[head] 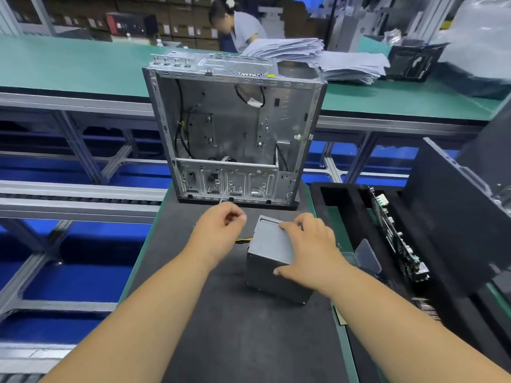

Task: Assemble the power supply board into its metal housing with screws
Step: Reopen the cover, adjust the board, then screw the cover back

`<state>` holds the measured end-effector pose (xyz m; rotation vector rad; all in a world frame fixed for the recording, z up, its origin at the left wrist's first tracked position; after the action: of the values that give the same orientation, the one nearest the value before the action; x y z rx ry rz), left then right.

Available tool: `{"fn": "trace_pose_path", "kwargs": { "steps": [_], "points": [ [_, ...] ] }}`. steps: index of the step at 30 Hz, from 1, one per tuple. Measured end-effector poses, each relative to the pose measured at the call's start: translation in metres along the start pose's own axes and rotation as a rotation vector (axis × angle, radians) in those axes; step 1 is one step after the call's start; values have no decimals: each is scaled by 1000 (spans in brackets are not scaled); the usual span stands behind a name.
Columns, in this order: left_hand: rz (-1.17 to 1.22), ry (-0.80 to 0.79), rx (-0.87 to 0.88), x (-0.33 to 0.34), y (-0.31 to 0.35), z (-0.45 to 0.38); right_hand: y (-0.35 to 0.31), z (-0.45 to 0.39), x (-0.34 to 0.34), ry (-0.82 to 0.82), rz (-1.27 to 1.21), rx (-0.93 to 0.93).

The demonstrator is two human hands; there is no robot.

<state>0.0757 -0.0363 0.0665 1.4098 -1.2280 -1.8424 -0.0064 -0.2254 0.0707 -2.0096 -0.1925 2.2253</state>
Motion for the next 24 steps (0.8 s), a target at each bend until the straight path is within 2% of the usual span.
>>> {"fn": "trace_pose_path", "kwargs": {
  "steps": [3,5,10,14,20,24],
  "points": [
    [-92,-242,61,14,2,-10,-2,8,6,57,-34,87],
    [-99,-319,58,19,0,-10,1,14,8,66,-45,120],
    [46,-374,68,21,-8,-7,5,23,7,28,49,80],
    [143,-480,60,23,-7,-4,-5,27,6,14,96,96],
    [129,-529,70,23,-9,-1,-11,37,17,-3,113,100],
    [24,-523,106,22,-12,5,4,40,23,-2,55,98]
  ]
}}
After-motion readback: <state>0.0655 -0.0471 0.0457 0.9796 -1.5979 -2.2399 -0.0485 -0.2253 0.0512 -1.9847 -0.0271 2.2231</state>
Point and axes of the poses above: each hand's wrist, its own z-axis away from the middle knuckle, its own x-axis out of the palm, y = z × x, the point moved 2 cm from there along -z, towards the middle knuckle, and after that the axes turned 9 degrees about -y, right-handed, at the moved point
